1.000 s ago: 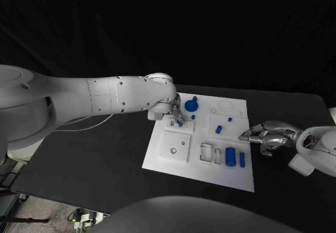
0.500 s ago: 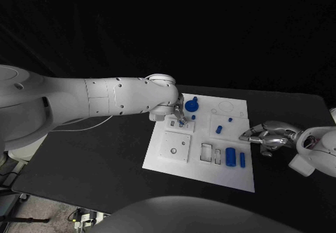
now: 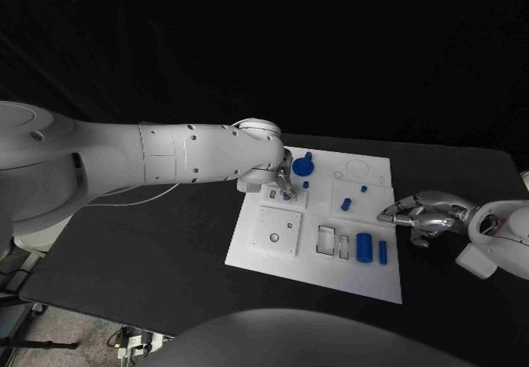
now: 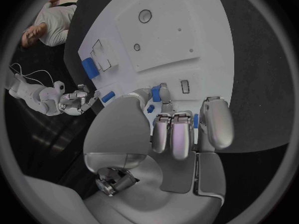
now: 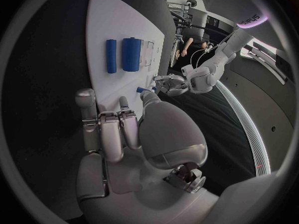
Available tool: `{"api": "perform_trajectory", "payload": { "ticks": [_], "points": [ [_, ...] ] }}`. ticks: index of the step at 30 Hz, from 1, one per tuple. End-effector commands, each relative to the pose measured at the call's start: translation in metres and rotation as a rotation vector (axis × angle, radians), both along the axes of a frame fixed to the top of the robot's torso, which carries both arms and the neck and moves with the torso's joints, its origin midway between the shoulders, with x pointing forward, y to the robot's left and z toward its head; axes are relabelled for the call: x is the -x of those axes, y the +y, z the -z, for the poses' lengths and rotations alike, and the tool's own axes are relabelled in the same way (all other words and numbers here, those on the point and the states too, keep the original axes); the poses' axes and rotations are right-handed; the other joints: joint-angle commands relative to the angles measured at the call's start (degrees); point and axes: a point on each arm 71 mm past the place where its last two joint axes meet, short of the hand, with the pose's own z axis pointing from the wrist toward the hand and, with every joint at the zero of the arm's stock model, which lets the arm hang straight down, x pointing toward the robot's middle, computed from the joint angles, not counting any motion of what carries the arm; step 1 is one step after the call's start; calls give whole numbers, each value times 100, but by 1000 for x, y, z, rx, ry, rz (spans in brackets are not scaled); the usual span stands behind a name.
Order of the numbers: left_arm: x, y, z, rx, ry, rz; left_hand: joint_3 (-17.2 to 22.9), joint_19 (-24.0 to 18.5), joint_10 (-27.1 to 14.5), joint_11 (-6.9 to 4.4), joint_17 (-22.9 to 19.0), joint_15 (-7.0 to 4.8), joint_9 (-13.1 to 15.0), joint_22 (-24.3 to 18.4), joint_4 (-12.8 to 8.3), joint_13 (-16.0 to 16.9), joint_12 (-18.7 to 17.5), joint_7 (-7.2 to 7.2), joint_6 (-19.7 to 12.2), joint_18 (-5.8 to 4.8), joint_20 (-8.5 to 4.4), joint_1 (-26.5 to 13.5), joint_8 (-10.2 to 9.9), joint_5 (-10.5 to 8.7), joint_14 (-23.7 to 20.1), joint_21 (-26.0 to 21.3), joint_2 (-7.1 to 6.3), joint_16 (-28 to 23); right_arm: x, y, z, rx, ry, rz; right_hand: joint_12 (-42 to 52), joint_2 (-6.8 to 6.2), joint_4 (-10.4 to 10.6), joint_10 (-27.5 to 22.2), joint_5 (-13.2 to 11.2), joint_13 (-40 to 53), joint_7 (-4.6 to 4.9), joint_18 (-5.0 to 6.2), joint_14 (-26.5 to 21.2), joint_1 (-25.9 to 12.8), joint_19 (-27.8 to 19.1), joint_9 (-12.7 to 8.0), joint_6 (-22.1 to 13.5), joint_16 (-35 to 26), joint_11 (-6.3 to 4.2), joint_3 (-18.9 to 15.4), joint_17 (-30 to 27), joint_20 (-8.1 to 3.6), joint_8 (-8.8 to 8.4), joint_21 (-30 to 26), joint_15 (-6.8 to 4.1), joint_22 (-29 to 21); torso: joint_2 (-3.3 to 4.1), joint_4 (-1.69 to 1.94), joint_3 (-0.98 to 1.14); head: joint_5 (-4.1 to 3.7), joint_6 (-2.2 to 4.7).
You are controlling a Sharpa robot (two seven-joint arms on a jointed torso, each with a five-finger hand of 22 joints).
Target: Assemble the parts on the task board
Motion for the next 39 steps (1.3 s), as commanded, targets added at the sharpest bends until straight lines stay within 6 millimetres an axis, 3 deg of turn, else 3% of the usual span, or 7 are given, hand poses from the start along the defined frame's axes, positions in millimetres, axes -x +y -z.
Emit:
{"api": "perform_trajectory", "payload": {
  "ticks": [1,7,39],
  "points": [
    [1,7,2,-123,34,-75,32,111,604,-36,1509,-42,16,1091,1,1506,14,-250,305,48,-45,-70,46,-22,614,21,9,14,2,-1,4,17,20,-11,-39,-38,-10,-60,16,958,4,95,-11,41,-50,-7,-26,-26,-4,39,1075,-5,-19,-37,39,295,3,-1,3,28,1],
    [1,4,2,-123,35,-74,47,113,604,-40,1509,-45,26,1091,0,1506,14,-254,311,47,-48,-78,56,-23,614,23,16,14,3,-1,4,17,20,-11,-66,-45,-8,-98,15,933,3,102,-48,35,-75,-8,-27,-50,-5,50,1047,-4,-21,-79,39,282,6,-10,-5,28,1],
    [0,5,-2,-188,-35,-23,134,109,604,-48,1509,-54,53,1086,-26,1506,14,-259,262,51,-58,-80,49,-33,614,3,24,14,3,-1,6,16,23,-10,-119,-62,-3,-169,11,885,2,113,-116,20,-116,-17,-47,-99,-6,76,992,-5,-34,-159,38,257,6,-3,-4,26,1]
  ]
}}
